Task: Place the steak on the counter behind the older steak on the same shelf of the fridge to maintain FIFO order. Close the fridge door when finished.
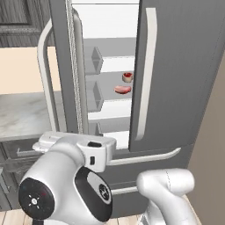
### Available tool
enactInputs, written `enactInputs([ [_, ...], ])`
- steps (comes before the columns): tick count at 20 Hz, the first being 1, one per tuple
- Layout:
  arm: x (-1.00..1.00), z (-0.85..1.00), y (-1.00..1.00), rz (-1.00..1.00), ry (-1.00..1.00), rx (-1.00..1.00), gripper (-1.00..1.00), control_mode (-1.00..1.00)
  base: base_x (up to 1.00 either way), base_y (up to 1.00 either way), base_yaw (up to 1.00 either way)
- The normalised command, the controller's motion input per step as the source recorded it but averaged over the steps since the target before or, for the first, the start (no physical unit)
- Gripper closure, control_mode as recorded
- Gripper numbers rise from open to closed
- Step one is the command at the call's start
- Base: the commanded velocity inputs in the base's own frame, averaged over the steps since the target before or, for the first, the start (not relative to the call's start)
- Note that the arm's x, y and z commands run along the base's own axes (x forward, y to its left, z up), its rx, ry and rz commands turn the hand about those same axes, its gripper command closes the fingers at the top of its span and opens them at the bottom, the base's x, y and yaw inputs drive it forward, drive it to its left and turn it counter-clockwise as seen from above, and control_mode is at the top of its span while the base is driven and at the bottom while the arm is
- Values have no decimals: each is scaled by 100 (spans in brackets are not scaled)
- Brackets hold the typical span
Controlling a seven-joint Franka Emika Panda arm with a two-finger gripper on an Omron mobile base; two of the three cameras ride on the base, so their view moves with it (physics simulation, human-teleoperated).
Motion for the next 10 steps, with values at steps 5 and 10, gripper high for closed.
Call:
enactInputs([
  [5, 63, 0, 45, -9, 0, -1, -100, -100, 0, 0, 0],
  [10, 75, 0, 32, -8, 0, 0, -100, -100, 0, 0, 0],
])
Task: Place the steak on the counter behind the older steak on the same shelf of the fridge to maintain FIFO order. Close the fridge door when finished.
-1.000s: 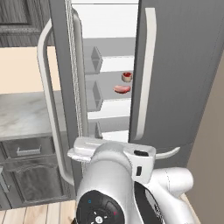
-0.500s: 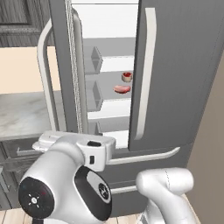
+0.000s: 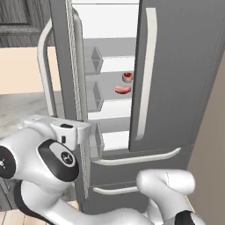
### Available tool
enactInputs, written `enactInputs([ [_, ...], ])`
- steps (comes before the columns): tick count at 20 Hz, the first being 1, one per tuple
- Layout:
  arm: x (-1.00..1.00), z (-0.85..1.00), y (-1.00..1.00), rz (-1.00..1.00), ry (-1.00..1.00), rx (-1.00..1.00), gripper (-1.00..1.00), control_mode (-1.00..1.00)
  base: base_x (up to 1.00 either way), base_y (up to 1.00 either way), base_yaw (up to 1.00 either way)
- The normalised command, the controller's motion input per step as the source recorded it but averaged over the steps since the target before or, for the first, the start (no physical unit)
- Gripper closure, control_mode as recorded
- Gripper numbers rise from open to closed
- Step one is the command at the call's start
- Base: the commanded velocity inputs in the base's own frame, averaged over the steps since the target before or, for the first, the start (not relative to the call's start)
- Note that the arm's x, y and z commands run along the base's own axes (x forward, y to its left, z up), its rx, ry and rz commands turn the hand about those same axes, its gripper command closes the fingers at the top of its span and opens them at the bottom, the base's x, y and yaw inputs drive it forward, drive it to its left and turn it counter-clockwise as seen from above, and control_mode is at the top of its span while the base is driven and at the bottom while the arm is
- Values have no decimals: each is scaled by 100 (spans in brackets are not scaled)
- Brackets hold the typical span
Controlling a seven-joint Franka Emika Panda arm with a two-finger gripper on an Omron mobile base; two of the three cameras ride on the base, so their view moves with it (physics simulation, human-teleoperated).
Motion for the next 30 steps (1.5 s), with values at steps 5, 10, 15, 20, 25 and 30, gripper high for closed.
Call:
enactInputs([
  [5, 68, -4, 32, -5, 0, 0, -100, -100, 0, 0, 0],
  [10, 52, -6, 21, -3, 0, 0, -100, -100, 0, 0, 0],
  [15, 44, -7, 1, -1, 0, 0, -100, -100, 0, 0, 0],
  [20, -1, -27, 12, 0, -13, -1, -100, -100, 0, 0, 0],
  [25, 33, -14, 15, 1, -3, 0, -100, -100, 0, 0, 0],
  [30, 75, -1, 0, 0, 0, 0, -100, -100, 0, 0, 0],
])
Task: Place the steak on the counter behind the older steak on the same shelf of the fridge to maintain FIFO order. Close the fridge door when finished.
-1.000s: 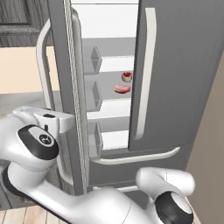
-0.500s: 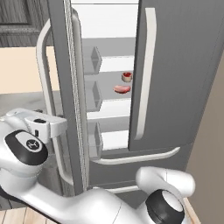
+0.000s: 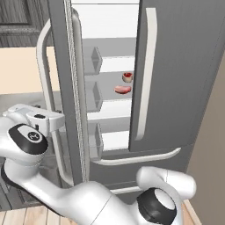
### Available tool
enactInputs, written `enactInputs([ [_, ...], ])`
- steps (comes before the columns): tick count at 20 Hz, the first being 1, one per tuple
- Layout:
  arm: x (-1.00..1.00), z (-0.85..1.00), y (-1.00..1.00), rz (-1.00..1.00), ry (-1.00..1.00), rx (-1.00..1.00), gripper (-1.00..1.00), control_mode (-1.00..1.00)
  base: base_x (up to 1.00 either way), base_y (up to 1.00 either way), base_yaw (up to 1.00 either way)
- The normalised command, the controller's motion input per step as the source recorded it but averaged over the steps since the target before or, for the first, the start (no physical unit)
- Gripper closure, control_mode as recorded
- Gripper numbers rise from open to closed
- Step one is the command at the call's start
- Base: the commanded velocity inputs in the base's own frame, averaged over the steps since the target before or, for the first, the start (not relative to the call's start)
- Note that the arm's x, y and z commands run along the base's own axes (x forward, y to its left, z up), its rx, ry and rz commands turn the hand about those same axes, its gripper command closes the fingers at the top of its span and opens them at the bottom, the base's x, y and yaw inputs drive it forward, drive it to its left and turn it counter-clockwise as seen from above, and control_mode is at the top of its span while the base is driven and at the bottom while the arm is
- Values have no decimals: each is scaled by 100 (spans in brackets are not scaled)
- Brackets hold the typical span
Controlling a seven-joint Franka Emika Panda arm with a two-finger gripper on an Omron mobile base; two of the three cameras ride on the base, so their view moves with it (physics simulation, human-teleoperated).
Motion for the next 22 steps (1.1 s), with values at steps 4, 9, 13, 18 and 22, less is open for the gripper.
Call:
enactInputs([
  [4, 4, -4, -39, 0, 0, 1, -100, -100, 0, 0, 0],
  [9, 0, -2, -83, 0, 0, 5, -100, -100, 0, 0, 0],
  [13, -2, 0, -95, -2, 0, 7, -100, -100, 0, 0, 0],
  [18, 0, 0, -96, -1, 0, 4, -100, -100, 0, 0, 0],
  [22, 8, 0, -89, 0, 0, 1, -100, -100, 0, 0, 0],
])
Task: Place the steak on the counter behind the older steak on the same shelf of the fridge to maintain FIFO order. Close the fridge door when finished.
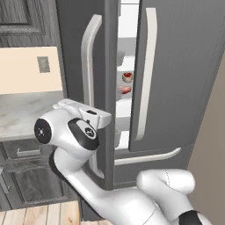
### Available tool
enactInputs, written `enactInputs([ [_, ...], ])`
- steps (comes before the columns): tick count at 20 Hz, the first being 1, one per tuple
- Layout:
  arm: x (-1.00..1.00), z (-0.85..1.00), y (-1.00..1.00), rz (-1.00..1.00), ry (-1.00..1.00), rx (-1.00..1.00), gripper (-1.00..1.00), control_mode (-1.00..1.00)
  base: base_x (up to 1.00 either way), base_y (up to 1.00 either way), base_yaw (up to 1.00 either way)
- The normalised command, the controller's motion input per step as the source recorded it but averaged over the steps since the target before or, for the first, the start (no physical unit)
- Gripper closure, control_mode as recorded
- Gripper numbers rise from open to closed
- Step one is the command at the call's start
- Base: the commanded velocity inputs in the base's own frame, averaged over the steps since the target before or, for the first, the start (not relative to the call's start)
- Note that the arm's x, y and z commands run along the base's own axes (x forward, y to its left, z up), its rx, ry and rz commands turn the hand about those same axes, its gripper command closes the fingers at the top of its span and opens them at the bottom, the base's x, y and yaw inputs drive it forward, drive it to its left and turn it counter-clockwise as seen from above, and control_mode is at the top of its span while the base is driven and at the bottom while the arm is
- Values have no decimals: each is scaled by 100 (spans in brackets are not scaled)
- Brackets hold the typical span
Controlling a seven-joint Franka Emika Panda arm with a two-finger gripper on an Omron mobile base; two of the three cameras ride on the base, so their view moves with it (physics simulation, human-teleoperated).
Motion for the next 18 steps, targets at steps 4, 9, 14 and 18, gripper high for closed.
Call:
enactInputs([
  [4, 23, 0, -84, 0, 0, 0, -100, -100, 0, 0, 0],
  [9, 35, 0, -76, 0, 1, 0, -100, -100, 0, 0, 0],
  [14, 57, 2, -68, 0, 4, 0, -100, -100, 0, 0, 0],
  [18, 67, 3, -61, 0, 5, 0, -100, -100, 0, 0, 0],
])
